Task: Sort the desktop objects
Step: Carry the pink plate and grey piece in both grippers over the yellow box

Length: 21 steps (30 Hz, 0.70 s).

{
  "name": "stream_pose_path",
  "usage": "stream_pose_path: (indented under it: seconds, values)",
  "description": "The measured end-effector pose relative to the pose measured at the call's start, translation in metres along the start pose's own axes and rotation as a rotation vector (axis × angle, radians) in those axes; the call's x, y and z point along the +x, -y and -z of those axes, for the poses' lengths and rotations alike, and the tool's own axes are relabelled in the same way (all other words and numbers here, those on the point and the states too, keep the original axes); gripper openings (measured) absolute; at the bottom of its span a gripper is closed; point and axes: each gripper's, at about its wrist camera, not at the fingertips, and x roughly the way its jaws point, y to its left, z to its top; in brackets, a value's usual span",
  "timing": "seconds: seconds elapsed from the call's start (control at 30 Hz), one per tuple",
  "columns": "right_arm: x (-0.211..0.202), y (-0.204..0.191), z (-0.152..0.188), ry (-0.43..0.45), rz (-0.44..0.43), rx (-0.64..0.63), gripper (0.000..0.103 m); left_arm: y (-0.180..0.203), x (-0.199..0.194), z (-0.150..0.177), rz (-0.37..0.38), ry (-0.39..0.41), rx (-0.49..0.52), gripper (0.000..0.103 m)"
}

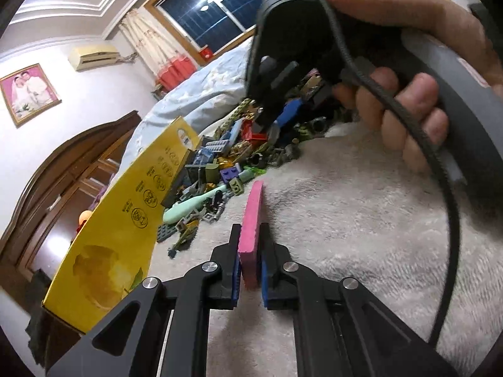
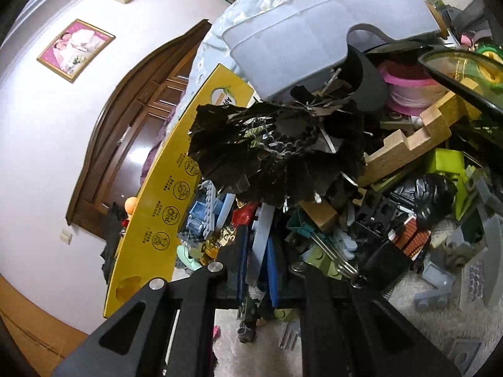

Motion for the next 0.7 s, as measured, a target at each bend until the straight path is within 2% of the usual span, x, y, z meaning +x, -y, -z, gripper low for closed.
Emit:
stream_pose_path:
  seconds: [0.17, 0.27, 0.37, 0.43, 0.53, 0.7]
  values:
    - [-0.005, 0.0, 0.005, 0.041, -0.012, 0.007, 0.007, -0.007, 0.01, -0.001, -0.038, -0.031, -0.074, 0.011]
    - [-0.011, -0.003, 0.008, 0.083, 0.005, -0.005, 0.008, -0.005, 0.007, 0.0, -0.073, -0.002, -0.079, 0.008]
    - [-0.029, -0.018, 0.009, 0.171, 0.06, -0.078, 0.005, -0.008, 0.002, 0.001, -0.096, 0.044, -0.1, 0.008]
    - [-0.043, -0.037, 0.009, 0.224, 0.111, -0.171, 0.005, -0.011, -0.006, 0.0, -0.103, 0.089, -0.113, 0.008]
    - [-0.061, -0.074, 0.012, 0.258, 0.19, -0.344, 0.005, -0.016, -0.023, -0.002, -0.1, 0.189, -0.117, 0.009]
    - [-0.075, -0.108, 0.026, 0.277, 0.248, -0.437, 0.005, -0.028, -0.048, -0.005, -0.121, 0.311, -0.114, 0.009]
